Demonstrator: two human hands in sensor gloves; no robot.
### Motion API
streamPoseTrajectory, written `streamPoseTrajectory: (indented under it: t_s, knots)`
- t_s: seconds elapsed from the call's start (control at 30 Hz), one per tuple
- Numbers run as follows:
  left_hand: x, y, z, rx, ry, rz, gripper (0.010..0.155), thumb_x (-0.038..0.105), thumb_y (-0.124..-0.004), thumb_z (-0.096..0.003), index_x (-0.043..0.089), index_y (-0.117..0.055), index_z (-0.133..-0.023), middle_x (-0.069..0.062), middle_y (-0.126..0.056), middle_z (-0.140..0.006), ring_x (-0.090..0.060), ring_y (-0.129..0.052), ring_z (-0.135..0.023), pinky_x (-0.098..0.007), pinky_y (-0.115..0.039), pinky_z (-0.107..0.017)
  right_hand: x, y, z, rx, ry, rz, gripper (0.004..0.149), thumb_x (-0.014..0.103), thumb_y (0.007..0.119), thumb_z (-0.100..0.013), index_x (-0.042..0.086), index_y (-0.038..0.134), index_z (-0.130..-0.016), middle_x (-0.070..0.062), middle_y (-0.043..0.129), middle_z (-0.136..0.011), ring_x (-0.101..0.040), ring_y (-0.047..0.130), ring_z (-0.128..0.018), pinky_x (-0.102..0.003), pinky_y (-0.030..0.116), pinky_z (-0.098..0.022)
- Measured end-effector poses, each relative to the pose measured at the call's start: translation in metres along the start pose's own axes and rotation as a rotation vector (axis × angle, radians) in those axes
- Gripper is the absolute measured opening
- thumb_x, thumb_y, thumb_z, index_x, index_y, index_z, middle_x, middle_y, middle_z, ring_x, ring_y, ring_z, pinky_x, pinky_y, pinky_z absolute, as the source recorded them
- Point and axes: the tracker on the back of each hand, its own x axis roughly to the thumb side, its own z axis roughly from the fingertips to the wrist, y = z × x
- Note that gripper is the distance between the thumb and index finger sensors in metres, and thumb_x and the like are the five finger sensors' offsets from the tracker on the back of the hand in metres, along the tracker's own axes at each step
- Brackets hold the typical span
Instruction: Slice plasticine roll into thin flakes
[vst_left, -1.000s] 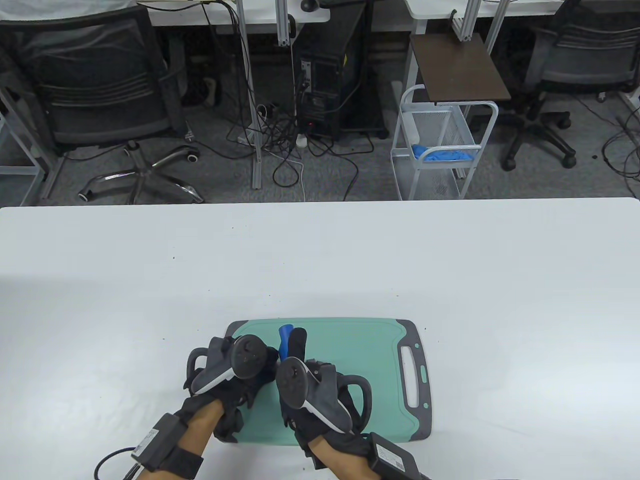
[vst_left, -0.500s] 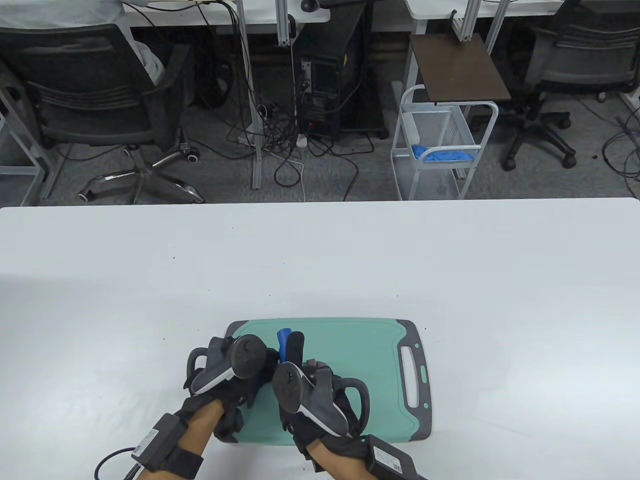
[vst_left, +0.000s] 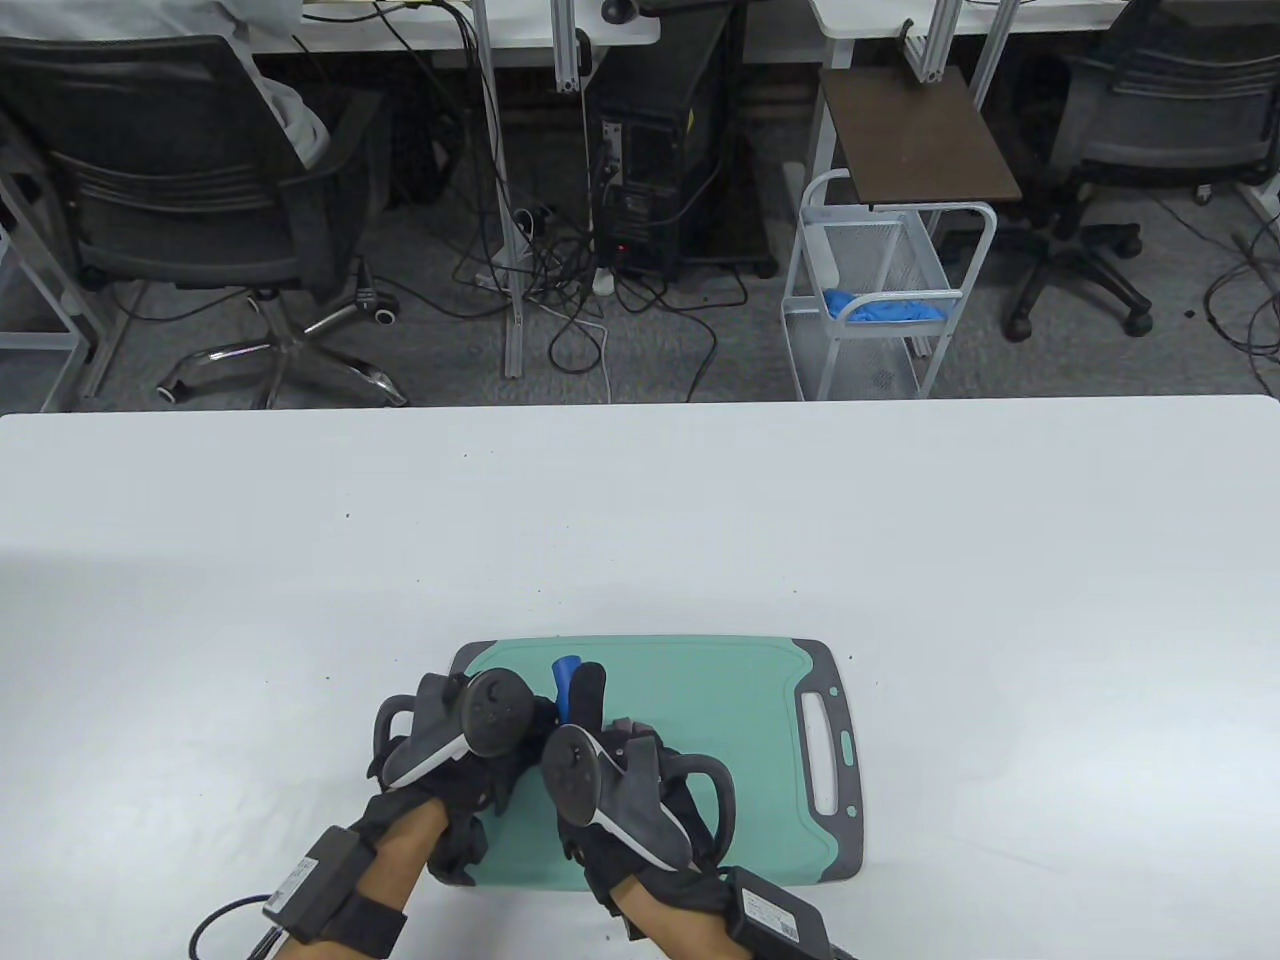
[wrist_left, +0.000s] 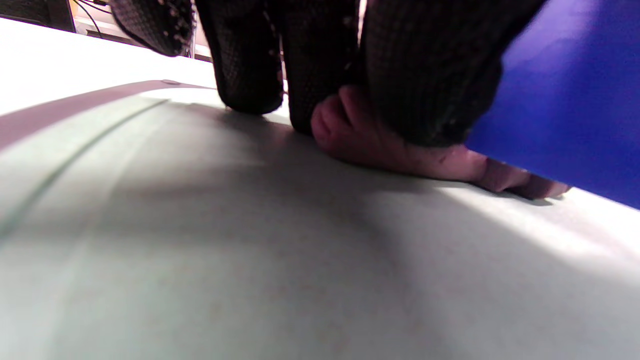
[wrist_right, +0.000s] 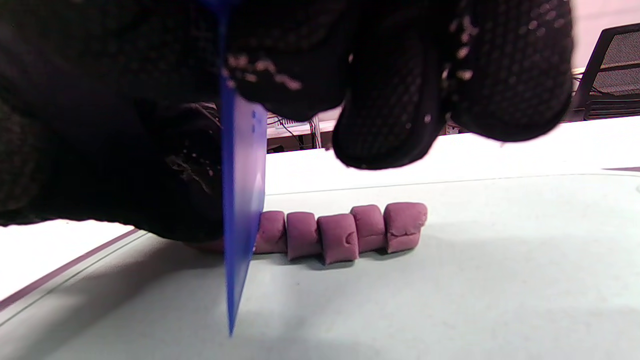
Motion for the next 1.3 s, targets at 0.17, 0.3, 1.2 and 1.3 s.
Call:
streamPoseTrajectory:
  t_s: [0.17,0.3,1.2,1.3]
  knots:
    - [0.000,0.000,0.000,-0.001,0.000,0.000,0.049,0.046,-0.093,-0.0310,0.036,-0.092,-0.079,0.010,-0.096,-0.088,-0.031,-0.087,-0.097,-0.058,-0.065,-0.074,0.000,0.000,0.000,-0.001,-0.003,0.006,0.084,0.041,0.081,-0.048,0.014,0.028,-0.107,-0.002,0.092,-0.041,-0.032,0.098,-0.046,-0.055,0.083,-0.037]
    - [0.000,0.000,0.000,-0.002,0.000,0.000,0.049,0.046,-0.093,-0.0310,0.036,-0.092,-0.079,0.010,-0.096,-0.088,-0.031,-0.087,-0.097,-0.058,-0.065,-0.074,0.001,0.000,-0.001,-0.002,-0.004,0.007,0.084,0.041,0.081,-0.048,0.014,0.028,-0.107,-0.002,0.092,-0.041,-0.032,0.098,-0.046,-0.055,0.083,-0.037]
    - [0.000,0.002,0.002,-0.068,-0.003,-0.057,0.052,0.044,-0.089,-0.0336,0.040,-0.087,-0.086,0.009,-0.090,-0.096,-0.032,-0.082,-0.101,-0.059,-0.063,-0.075,0.005,0.014,-0.020,-0.003,0.017,0.008,0.085,0.041,0.081,-0.048,0.015,0.026,-0.107,-0.003,0.091,-0.043,-0.032,0.097,-0.047,-0.055,0.082,-0.038]
    - [-0.002,0.002,0.003,-0.062,-0.004,-0.055,0.052,0.042,-0.089,-0.0340,0.042,-0.087,-0.086,0.009,-0.091,-0.094,-0.032,-0.084,-0.099,-0.059,-0.064,-0.074,0.004,0.014,-0.018,0.013,0.017,0.012,0.085,0.041,0.081,-0.048,0.015,0.026,-0.107,-0.002,0.091,-0.043,-0.032,0.098,-0.047,-0.055,0.083,-0.038]
